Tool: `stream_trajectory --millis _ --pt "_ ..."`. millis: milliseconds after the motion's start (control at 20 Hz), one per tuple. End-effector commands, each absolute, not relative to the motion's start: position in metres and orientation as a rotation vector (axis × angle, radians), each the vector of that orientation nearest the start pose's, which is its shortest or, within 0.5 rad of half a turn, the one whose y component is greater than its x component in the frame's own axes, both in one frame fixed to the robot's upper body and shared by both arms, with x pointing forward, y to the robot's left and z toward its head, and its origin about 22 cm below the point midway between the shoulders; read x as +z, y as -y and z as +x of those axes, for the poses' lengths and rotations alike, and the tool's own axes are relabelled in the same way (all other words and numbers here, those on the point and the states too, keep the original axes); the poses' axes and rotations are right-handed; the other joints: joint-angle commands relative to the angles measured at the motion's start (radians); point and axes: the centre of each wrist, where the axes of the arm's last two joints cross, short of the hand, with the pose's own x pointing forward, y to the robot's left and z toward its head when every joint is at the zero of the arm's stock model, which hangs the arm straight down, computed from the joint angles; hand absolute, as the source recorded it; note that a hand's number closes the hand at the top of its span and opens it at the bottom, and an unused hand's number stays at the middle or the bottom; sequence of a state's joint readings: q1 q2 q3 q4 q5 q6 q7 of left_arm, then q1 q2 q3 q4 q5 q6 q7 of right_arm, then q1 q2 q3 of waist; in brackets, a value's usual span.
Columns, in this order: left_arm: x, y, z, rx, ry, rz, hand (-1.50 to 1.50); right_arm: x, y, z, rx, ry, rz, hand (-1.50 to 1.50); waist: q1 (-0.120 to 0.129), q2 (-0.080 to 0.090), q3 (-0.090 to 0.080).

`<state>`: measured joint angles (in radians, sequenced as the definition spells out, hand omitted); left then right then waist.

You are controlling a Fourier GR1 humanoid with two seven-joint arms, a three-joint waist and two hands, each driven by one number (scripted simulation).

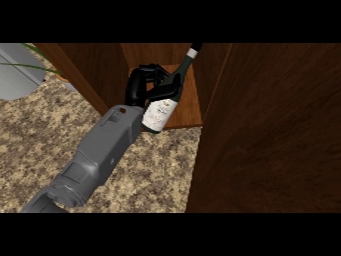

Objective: Pick up the wine, place it into the cabinet and close the cabinet

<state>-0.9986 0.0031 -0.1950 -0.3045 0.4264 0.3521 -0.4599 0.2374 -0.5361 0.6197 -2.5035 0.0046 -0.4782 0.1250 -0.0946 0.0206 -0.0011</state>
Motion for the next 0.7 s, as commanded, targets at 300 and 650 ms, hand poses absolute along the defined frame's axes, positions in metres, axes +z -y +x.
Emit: stream_trajectory --millis 300,650 --pt "0.009 -0.115 0.42 -0.014 1.652 0.13 1.5 0.181 0.192 0.077 0.197 1.957 0.313 -1.5 -0.014 0.01 0.0" --pt "0.024 -0.126 0.431 -0.071 1.707 0.242 -1.5 0.179 0.192 0.077 0.194 1.956 0.334 -1.5 -0.032 0.015 0.0"
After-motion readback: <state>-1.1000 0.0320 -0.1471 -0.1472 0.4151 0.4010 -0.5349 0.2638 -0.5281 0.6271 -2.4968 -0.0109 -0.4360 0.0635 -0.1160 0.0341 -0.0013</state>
